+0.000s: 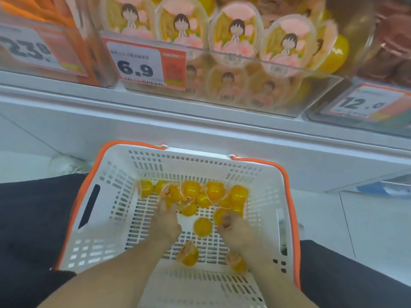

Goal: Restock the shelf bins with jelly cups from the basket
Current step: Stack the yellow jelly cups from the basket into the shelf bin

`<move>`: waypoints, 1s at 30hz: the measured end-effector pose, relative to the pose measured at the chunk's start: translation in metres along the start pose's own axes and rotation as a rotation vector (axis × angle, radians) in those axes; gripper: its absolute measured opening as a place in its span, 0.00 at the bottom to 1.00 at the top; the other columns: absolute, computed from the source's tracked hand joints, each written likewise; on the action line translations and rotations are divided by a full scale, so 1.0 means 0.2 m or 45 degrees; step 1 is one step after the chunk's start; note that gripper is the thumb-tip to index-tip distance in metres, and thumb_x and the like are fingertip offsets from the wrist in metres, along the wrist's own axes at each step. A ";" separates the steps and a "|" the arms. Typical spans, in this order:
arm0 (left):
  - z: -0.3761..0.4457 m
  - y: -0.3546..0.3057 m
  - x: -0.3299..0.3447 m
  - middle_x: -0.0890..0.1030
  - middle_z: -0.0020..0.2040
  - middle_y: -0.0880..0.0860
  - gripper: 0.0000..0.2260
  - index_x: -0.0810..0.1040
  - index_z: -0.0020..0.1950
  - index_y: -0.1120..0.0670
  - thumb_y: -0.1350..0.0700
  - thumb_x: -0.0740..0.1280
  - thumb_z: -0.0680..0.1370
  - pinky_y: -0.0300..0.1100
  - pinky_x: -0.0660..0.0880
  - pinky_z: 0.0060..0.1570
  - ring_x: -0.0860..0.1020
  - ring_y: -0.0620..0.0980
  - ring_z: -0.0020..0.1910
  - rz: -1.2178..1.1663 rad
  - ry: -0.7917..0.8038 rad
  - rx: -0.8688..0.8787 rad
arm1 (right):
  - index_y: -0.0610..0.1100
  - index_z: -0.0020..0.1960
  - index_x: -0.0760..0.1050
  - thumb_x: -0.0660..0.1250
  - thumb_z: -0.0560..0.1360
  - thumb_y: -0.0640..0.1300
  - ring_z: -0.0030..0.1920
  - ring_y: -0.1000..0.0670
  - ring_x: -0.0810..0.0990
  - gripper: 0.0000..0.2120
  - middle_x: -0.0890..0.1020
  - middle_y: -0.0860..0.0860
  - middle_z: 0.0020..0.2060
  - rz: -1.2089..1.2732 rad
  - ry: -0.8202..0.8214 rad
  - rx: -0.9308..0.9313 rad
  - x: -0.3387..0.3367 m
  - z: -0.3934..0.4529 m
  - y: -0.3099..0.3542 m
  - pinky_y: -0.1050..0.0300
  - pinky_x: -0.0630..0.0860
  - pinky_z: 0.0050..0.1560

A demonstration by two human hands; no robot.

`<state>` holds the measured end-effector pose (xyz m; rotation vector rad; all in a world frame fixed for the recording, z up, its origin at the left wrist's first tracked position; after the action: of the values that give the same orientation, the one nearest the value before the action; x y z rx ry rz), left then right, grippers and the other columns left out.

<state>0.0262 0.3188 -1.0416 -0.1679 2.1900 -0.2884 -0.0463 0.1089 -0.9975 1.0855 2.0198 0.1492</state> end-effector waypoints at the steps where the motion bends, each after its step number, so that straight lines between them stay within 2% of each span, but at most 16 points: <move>1: 0.01 0.00 -0.01 0.46 0.80 0.58 0.29 0.61 0.75 0.47 0.55 0.69 0.77 0.50 0.73 0.62 0.71 0.61 0.68 -0.085 -0.027 -0.026 | 0.48 0.60 0.71 0.65 0.79 0.46 0.38 0.54 0.77 0.11 0.77 0.56 0.40 0.018 0.023 0.008 0.03 0.02 0.01 0.62 0.71 0.35; 3: 0.07 0.04 -0.03 0.49 0.79 0.60 0.23 0.66 0.72 0.48 0.54 0.68 0.78 0.49 0.76 0.58 0.76 0.61 0.62 -0.245 -0.110 -0.056 | 0.48 0.58 0.71 0.66 0.79 0.46 0.41 0.53 0.78 0.09 0.77 0.55 0.39 0.092 0.044 0.029 0.08 0.08 0.03 0.58 0.76 0.40; 6: 0.13 0.13 -0.10 0.65 0.71 0.64 0.18 0.70 0.69 0.50 0.56 0.66 0.80 0.51 0.76 0.53 0.78 0.62 0.54 -0.409 -0.242 -0.123 | 0.44 0.56 0.75 0.70 0.76 0.44 0.50 0.46 0.81 0.11 0.82 0.47 0.47 0.387 -0.011 0.165 0.16 0.19 0.03 0.49 0.80 0.53; 8: 0.15 0.20 -0.14 0.72 0.65 0.63 0.19 0.71 0.70 0.52 0.59 0.66 0.80 0.53 0.75 0.55 0.78 0.63 0.53 -0.577 -0.311 -0.164 | 0.37 0.55 0.77 0.73 0.75 0.44 0.48 0.42 0.82 0.14 0.83 0.41 0.47 0.823 -0.053 0.400 0.22 0.25 -0.02 0.48 0.80 0.51; 10: 0.15 0.27 -0.15 0.78 0.60 0.60 0.14 0.76 0.64 0.54 0.63 0.68 0.79 0.52 0.76 0.57 0.80 0.60 0.53 -0.914 -0.287 -0.254 | 0.40 0.50 0.78 0.73 0.75 0.49 0.47 0.42 0.83 0.13 0.83 0.41 0.47 1.208 0.050 0.619 0.31 0.26 -0.01 0.49 0.82 0.48; 12: 0.14 0.34 -0.06 0.82 0.57 0.59 0.11 0.78 0.58 0.54 0.65 0.69 0.78 0.51 0.78 0.55 0.82 0.58 0.48 -1.489 -0.065 -0.470 | 0.45 0.48 0.74 0.73 0.75 0.53 0.51 0.44 0.82 0.13 0.80 0.42 0.48 1.481 0.171 0.738 0.36 0.27 0.05 0.51 0.82 0.45; 14: 0.08 0.35 0.00 0.84 0.50 0.61 0.09 0.78 0.60 0.54 0.61 0.67 0.81 0.46 0.77 0.46 0.82 0.53 0.38 -1.909 0.284 -0.590 | 0.43 0.47 0.73 0.71 0.77 0.49 0.49 0.46 0.81 0.11 0.79 0.42 0.47 1.627 0.126 0.823 0.35 0.29 0.06 0.54 0.82 0.41; 16: 0.02 0.34 0.00 0.81 0.43 0.60 0.08 0.80 0.54 0.58 0.57 0.64 0.81 0.42 0.73 0.36 0.78 0.50 0.32 -2.084 0.514 -0.586 | 0.38 0.48 0.74 0.70 0.78 0.41 0.42 0.47 0.79 0.08 0.78 0.42 0.42 1.674 0.038 0.879 0.35 0.32 0.05 0.57 0.81 0.33; 17: -0.01 0.33 -0.01 0.80 0.40 0.60 0.10 0.81 0.47 0.60 0.57 0.63 0.78 0.42 0.70 0.32 0.76 0.51 0.31 -2.130 0.592 -0.576 | 0.36 0.49 0.75 0.69 0.78 0.38 0.40 0.48 0.78 0.06 0.78 0.42 0.40 1.690 0.025 0.890 0.36 0.33 0.06 0.59 0.80 0.28; 19: -0.05 0.30 -0.02 0.78 0.34 0.58 0.14 0.79 0.32 0.60 0.57 0.59 0.73 0.42 0.66 0.30 0.72 0.52 0.29 -2.221 0.660 -0.566 | 0.35 0.51 0.76 0.67 0.79 0.34 0.38 0.49 0.78 0.03 0.78 0.42 0.39 1.679 0.039 0.898 0.38 0.32 0.06 0.61 0.78 0.24; 20: -0.04 0.29 -0.02 0.77 0.35 0.57 0.15 0.76 0.28 0.60 0.56 0.58 0.72 0.43 0.66 0.31 0.73 0.53 0.30 -2.283 0.664 -0.573 | 0.36 0.50 0.76 0.66 0.79 0.34 0.38 0.50 0.78 0.01 0.78 0.42 0.39 1.659 0.050 0.894 0.38 0.32 0.06 0.62 0.78 0.24; 23: -0.05 0.23 -0.06 0.79 0.44 0.60 0.15 0.77 0.33 0.64 0.55 0.58 0.72 0.50 0.76 0.46 0.79 0.60 0.43 -2.417 0.690 -0.587 | 0.39 0.51 0.77 0.65 0.80 0.35 0.35 0.52 0.77 0.02 0.78 0.44 0.36 1.612 0.100 0.872 0.39 0.27 0.06 0.62 0.77 0.25; 25: -0.06 0.14 -0.13 0.79 0.51 0.63 0.16 0.80 0.47 0.66 0.55 0.59 0.73 0.54 0.79 0.52 0.79 0.63 0.52 -2.583 0.730 -0.540 | 0.39 0.53 0.78 0.66 0.80 0.36 0.33 0.52 0.76 0.04 0.77 0.45 0.34 1.606 0.147 0.838 0.38 0.21 0.07 0.62 0.77 0.25; 27: -0.07 0.08 -0.20 0.81 0.53 0.65 0.20 0.81 0.54 0.64 0.54 0.58 0.72 0.51 0.81 0.44 0.80 0.62 0.47 -2.614 0.736 -0.467 | 0.38 0.53 0.78 0.67 0.79 0.36 0.33 0.52 0.75 0.04 0.77 0.45 0.33 1.619 0.209 0.788 0.37 0.16 0.11 0.63 0.76 0.26; 28: -0.07 0.06 -0.22 0.81 0.50 0.64 0.20 0.81 0.53 0.63 0.53 0.58 0.71 0.47 0.80 0.37 0.80 0.60 0.41 -2.570 0.733 -0.439 | 0.37 0.54 0.79 0.68 0.78 0.36 0.33 0.53 0.75 0.05 0.77 0.46 0.32 1.641 0.239 0.755 0.34 0.14 0.13 0.63 0.76 0.26; 30: -0.10 0.03 -0.27 0.80 0.41 0.60 0.19 0.80 0.50 0.62 0.51 0.59 0.69 0.39 0.71 0.27 0.77 0.57 0.31 -2.421 0.762 -0.393 | 0.36 0.53 0.80 0.69 0.78 0.35 0.33 0.53 0.74 0.05 0.76 0.46 0.31 1.732 0.297 0.668 0.27 0.11 0.21 0.64 0.76 0.27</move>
<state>0.0425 0.3386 -0.9903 -2.5609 1.8110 -1.0672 -0.0198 0.1694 -1.0259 2.7184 1.1488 0.4549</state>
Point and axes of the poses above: each hand's wrist, its own z-axis towards the middle knuckle, its own x-axis out of the palm, y = z × x, the point moved 9 cm from there along z, towards the middle knuckle
